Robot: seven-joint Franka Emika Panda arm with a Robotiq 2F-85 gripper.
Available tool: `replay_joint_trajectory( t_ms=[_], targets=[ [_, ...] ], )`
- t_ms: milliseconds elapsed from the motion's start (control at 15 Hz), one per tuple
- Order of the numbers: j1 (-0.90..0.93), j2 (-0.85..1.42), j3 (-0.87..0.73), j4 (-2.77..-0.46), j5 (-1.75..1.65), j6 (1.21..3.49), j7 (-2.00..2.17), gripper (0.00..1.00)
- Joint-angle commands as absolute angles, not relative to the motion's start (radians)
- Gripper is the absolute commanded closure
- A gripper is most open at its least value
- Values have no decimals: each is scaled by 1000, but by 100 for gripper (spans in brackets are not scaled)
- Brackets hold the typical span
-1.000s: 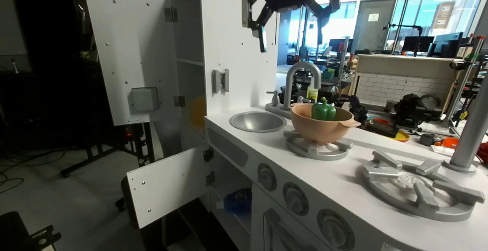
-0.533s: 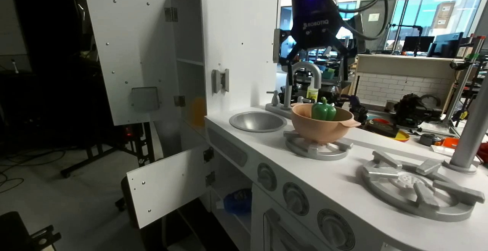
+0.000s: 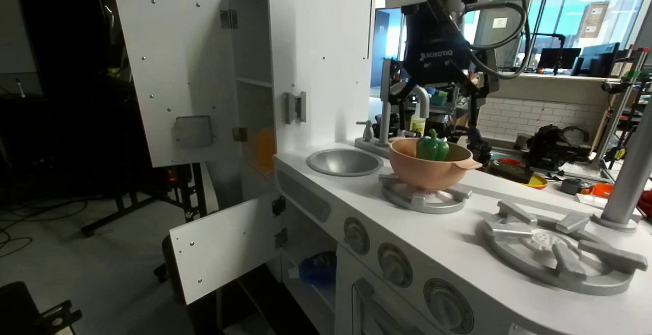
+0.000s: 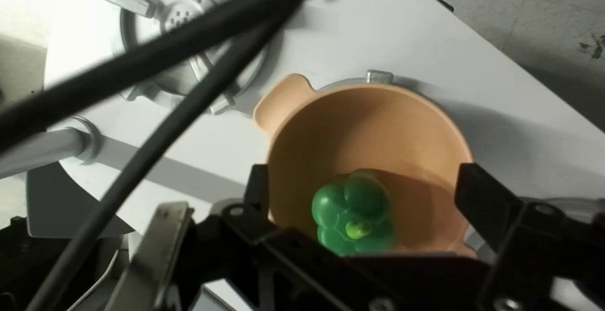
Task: Open the second cabinet door from the left, put the blue bottle and green pepper inside it, and then close the cabinet door
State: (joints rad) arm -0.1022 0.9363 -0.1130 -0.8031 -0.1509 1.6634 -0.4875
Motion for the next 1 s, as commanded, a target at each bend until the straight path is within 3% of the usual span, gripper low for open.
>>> replay_joint_trajectory(
  t_ms=[0,933],
  targets=[
    [-124,1034,-84,-644,-166,1591,-516,0],
    [-97,1153,-95,-522,-142,1564,-524,0]
  ],
)
